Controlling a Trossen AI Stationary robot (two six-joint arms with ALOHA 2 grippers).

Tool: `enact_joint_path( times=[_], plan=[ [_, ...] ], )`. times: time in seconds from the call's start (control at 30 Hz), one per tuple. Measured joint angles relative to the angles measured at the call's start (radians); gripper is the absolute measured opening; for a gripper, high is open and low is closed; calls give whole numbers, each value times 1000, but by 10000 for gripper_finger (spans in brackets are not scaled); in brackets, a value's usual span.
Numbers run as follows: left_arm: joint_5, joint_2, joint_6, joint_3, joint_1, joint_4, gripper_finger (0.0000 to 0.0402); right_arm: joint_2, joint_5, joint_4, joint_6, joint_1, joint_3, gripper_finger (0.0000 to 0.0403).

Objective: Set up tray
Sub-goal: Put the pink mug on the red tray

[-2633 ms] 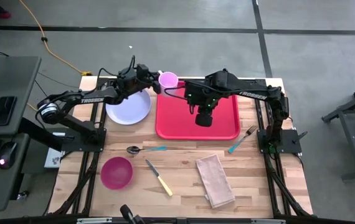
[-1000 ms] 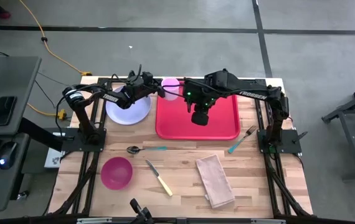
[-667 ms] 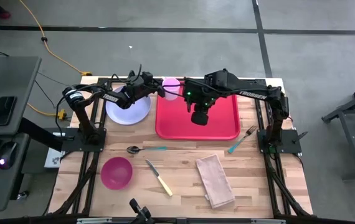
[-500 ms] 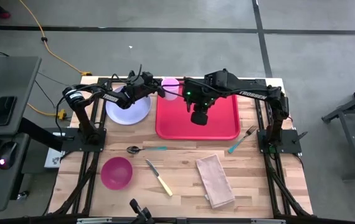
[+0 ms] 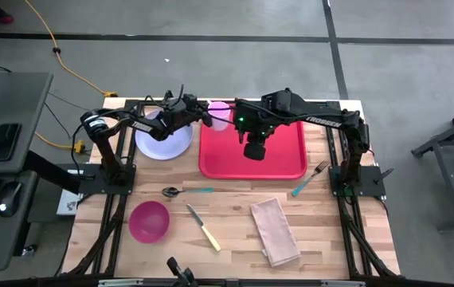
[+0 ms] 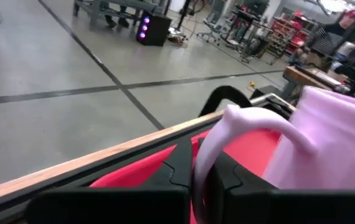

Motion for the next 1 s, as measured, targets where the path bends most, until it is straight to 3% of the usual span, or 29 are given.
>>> enact_joint_path(
  times=[0.17,0.37,0.63,0.87,1.0],
  plan=[
    [-46,0,22,0,-26,-2,30,0,0,2,-3,0,0,71],
    [-62,0,-2,0,-24,-25,59,0,0,3,-4,0,0,71],
    [-69,74,-7,6,-58,36,29,0,0,15,-8,0,0,71],
    [-72,130,-49,46,-54,33,63,0,-4,10,-1,0,0,71],
    [-89,131,-22,53,-55,33,43,0,-3,8,-1,0,0,71]
  ],
)
